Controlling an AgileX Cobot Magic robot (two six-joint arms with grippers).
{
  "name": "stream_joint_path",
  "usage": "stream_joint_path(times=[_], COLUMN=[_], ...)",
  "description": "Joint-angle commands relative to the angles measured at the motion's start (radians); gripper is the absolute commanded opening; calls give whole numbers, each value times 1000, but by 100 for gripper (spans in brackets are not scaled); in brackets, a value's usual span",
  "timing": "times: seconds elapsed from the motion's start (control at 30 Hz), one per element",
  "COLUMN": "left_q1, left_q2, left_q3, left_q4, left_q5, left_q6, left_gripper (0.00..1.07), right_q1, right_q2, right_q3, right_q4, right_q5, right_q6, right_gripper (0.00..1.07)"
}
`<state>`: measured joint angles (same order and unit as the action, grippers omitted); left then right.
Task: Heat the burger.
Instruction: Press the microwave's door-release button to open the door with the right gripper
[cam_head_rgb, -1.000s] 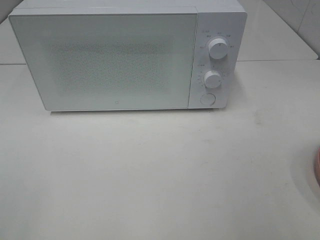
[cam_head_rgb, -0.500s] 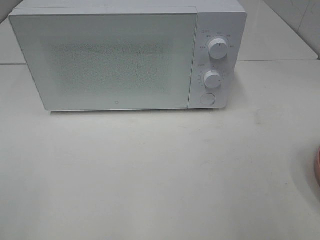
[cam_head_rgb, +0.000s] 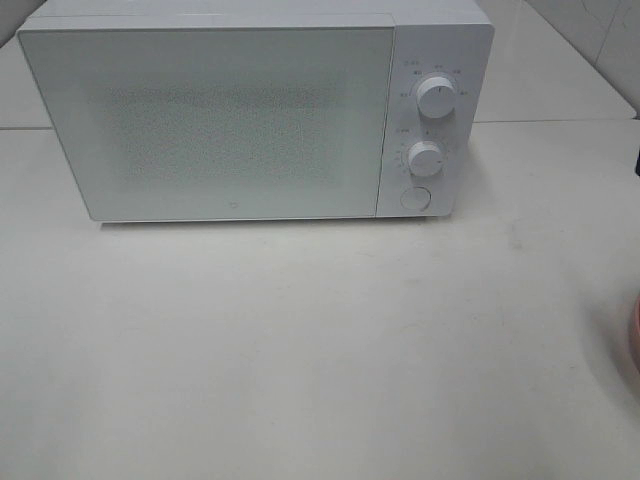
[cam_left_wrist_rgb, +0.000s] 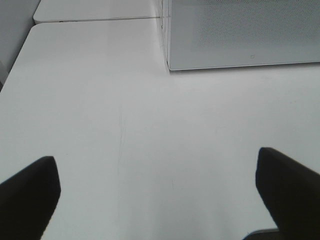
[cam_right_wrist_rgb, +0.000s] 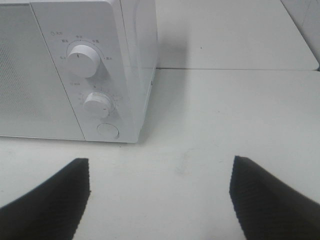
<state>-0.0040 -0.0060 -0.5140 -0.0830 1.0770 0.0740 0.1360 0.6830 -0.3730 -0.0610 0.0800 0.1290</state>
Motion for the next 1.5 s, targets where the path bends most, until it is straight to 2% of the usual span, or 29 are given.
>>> stream_joint_path(times=[0.03,0.7,0.83,1.1,1.2,1.27,1.3,1.37,1.4,1.47,1.5], left_q1=[-1,-1,-1,-1,-1,-1,-1,-1,-1,-1,-1], left_q2=[-22,-22,-22,-22,-22,-22,-22,-22,-22,-22,-22], left_q3=[0,0,0,0,0,0,0,0,0,0,0], left_q4=[2,2,2,2,2,2,2,2,2,2,2], left_q5=[-9,-9,-9,-9,-9,-9,-9,-9,-9,-9,-9], left_q6=[-2,-2,-2,-2,-2,-2,-2,-2,-2,-2,-2], left_gripper=[100,100,100,100,100,100,100,100,100,100,100], right_q1=[-4,-4,-4,-4,24,115,115,192,192,259,259], right_q2=[45,456,563,690,730,793,793,844,844,892,892], right_q3=[2,5,41,103,123,145,145,150,150,150,150], right_q4=[1,-2,11,85,146,259,259,365,365,447,447], right_q5=[-80,-588,-782,-976,-1029,-1103,-1103,-1161,-1161,-1214,-1214], right_q6=[3,-34,-61,-77,-86,-164,-164,-229,-229,-263,-263], right_gripper=[76,76,76,76,76,76,76,76,76,76,76])
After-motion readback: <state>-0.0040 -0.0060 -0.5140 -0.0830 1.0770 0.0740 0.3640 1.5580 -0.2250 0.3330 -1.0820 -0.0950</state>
